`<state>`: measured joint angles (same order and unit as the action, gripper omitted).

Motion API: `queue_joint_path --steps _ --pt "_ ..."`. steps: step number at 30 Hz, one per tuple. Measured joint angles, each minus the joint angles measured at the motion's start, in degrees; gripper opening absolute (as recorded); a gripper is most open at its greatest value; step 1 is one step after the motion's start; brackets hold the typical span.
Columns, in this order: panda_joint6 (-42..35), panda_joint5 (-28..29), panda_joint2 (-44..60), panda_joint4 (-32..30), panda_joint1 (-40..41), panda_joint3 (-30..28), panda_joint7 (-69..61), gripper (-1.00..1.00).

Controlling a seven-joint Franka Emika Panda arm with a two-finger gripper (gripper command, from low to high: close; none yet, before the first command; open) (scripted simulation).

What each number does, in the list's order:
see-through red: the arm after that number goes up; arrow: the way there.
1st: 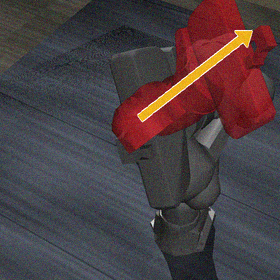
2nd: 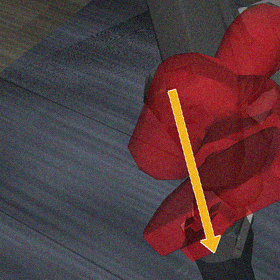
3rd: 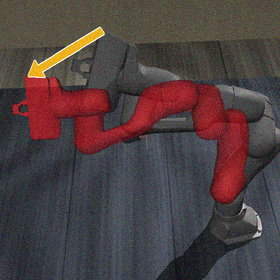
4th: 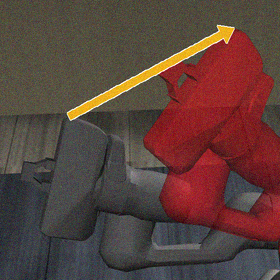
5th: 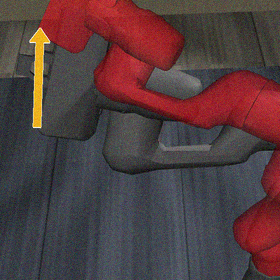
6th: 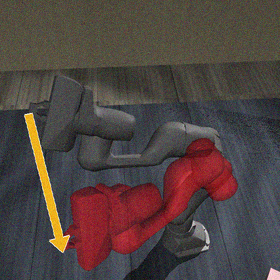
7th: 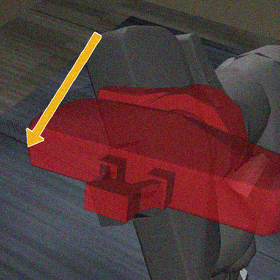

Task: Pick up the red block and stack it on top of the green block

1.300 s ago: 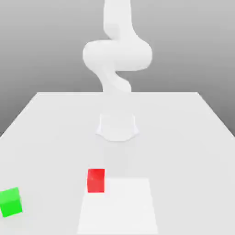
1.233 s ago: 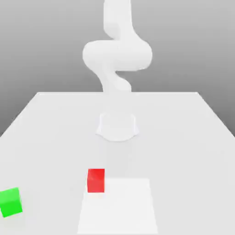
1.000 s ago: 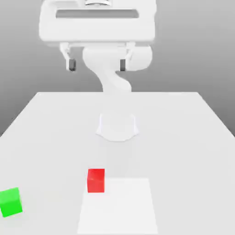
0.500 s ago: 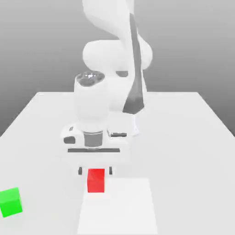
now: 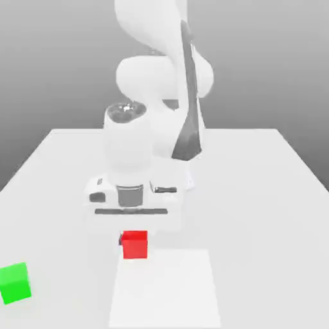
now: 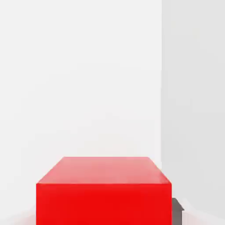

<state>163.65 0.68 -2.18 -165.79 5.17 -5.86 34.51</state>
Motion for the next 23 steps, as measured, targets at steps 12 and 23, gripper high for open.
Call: queue_joint_path --steps 12,23 --pt "-13.4 -3.6 8.9 21.9 12.7 -6.6 10.4 -1.00" --pt "-9.3 -10.1 21.2 29.8 17.4 -6.5 10.1 1.00"
